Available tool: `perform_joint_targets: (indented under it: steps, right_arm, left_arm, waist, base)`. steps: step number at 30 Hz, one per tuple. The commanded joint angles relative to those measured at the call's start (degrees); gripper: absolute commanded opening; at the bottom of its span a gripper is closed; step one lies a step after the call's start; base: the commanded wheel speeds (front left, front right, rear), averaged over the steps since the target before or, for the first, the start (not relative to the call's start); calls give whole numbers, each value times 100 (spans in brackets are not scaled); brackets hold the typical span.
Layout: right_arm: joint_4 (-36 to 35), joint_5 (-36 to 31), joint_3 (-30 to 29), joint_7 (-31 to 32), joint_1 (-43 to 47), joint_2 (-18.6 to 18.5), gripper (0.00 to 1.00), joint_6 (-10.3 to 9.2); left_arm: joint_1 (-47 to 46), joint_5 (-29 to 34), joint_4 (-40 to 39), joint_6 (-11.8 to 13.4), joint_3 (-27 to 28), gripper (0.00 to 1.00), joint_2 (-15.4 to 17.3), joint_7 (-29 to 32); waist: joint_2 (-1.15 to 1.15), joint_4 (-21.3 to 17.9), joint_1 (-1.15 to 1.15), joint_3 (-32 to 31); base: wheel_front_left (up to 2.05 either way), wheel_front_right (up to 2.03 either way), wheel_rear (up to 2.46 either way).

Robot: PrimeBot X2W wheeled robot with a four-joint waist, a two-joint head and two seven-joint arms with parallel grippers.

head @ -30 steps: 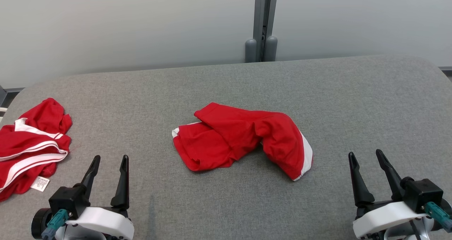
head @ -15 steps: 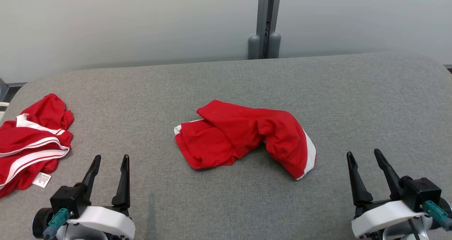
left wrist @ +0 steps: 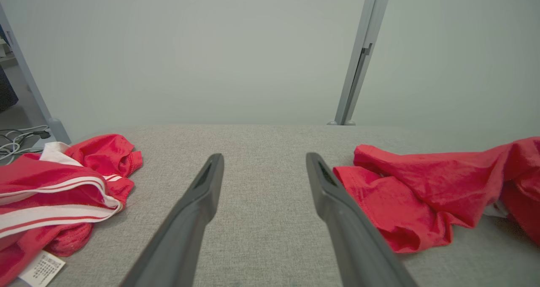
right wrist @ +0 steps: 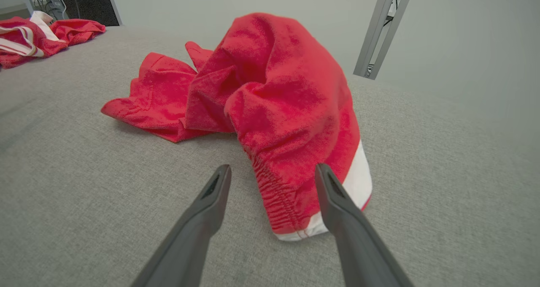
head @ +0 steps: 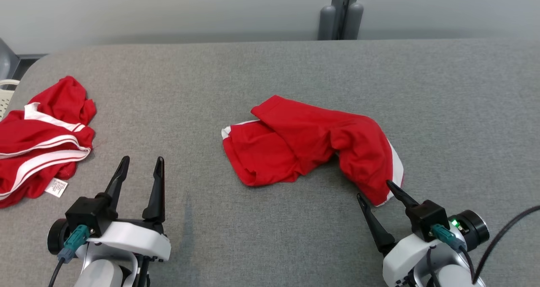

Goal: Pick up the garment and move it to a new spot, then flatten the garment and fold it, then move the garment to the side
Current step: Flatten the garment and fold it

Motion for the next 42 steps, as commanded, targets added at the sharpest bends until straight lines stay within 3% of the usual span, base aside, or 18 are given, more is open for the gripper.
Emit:
perform_joint_targets:
  steps: [1, 7, 8, 10, 11, 21, 34, 42]
  right_arm:
    - [91, -108, 62, 33, -148, -99, 100, 10]
    - [698, -417, 282, 118, -583, -161, 100, 10]
    - [793, -475, 271, 137, -651, -166, 60, 10]
    - [955, -519, 265, 160, -738, -129, 16, 10]
    - [1017, -511, 284, 172, -763, -106, 0, 11]
    - [815, -101, 733, -212, -841, 18, 0, 7]
    - [-1036, 1049, 1879, -293, -859, 89, 0, 8]
    - [-1701, 1434, 1364, -301, -789, 122, 0, 7]
  left_arm:
    - [-129, 31, 4, -13, 2, 100, -8, -40]
    - [-335, 74, 94, -66, -21, 100, -107, -64]
    - [-359, 77, 111, -78, -20, 100, -123, -70]
    - [-406, 75, 142, -97, -8, 100, -152, -73]
    - [-418, 83, 155, -101, -3, 100, -159, -76]
    - [-433, 156, 219, -171, 97, 100, -191, -83]
    - [-444, 237, 199, -210, 207, 100, -184, -85]
    - [-466, 257, 194, -189, 246, 100, -163, -86]
  waist:
    - [0, 114, 0, 154]
    - [0, 251, 0, 386]
    - [0, 265, 0, 407]
    - [0, 282, 0, 430]
    - [0, 289, 0, 440]
    - [0, 127, 0, 393]
    - [0, -175, 0, 370]
    - [0, -276, 0, 374]
  base:
    - [0, 0, 0]
    - [0, 0, 0]
    - [0, 0, 0]
    - [0, 0, 0]
    - [0, 0, 0]
    - [0, 0, 0]
    - [0, 0, 0]
    - [0, 0, 0]
